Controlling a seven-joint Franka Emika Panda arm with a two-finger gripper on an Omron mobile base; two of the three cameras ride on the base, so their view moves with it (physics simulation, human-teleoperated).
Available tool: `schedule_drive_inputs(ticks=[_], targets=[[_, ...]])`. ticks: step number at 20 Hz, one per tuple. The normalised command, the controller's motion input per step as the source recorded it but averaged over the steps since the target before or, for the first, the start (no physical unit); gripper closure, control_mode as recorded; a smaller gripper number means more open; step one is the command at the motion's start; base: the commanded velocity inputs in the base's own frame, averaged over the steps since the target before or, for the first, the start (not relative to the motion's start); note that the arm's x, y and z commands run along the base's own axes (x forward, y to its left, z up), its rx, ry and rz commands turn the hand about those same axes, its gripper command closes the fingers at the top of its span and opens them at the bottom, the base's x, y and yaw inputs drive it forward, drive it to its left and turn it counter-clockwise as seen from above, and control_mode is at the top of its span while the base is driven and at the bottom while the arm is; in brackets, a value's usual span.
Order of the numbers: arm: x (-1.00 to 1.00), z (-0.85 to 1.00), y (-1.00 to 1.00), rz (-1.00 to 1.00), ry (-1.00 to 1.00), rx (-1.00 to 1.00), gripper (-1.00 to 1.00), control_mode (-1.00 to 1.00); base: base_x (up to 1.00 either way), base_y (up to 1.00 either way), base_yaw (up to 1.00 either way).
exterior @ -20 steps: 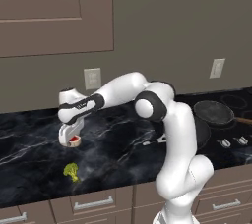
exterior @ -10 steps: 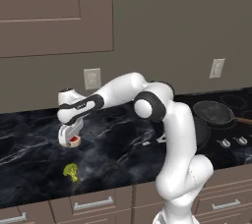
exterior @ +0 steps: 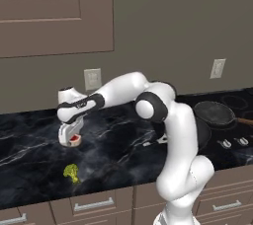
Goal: Place both pans onto different burners. Then place the broccoli and the steak on different pans.
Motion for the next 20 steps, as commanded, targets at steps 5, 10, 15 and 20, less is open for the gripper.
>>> schedule_drive_inputs(ticks=[5, 10, 15, 20], targets=[[-0.22, 0.46, -0.35, 0.0, 0.0, 0.0, 1.0, -1.0, 0.0, 0.0, 0.0], [-0.26, 0.42, -0.42, 0.0, 0.0, 0.0, 1.0, -1.0, 0.0, 0.0, 0.0], [-0.35, 0.32, -0.53, 0.0, 0.0, 0.0, 1.0, -1.0, 0.0, 0.0, 0.0], [-0.29, 0.3, -0.68, -0.01, 0.0, 0.03, 1.0, -1.0, 0.0, 0.0, 0.0]])
